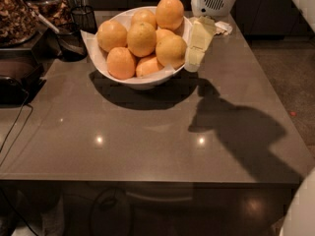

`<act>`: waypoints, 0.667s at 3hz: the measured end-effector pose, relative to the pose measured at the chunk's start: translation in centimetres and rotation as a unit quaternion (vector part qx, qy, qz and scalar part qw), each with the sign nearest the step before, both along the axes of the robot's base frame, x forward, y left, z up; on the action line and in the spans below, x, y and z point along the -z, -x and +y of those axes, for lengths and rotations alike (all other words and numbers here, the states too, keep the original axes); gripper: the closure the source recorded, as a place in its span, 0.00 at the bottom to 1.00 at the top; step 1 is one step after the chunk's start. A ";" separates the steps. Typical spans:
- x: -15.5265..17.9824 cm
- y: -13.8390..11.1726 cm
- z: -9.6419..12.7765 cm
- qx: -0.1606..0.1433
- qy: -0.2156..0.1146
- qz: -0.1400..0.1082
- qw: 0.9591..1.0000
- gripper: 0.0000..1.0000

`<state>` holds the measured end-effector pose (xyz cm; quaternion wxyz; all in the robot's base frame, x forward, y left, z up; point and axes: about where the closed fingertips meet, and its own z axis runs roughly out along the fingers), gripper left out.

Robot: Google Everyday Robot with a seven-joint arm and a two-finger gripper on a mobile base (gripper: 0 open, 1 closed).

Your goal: Pick orange from white bowl

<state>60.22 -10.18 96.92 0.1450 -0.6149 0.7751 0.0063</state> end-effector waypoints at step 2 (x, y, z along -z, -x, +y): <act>0.8 -1.8 2.0 0.002 -0.034 0.022 0.999 0.26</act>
Offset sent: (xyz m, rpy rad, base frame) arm 0.0079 0.0182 -0.0096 0.0668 0.1529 -0.0010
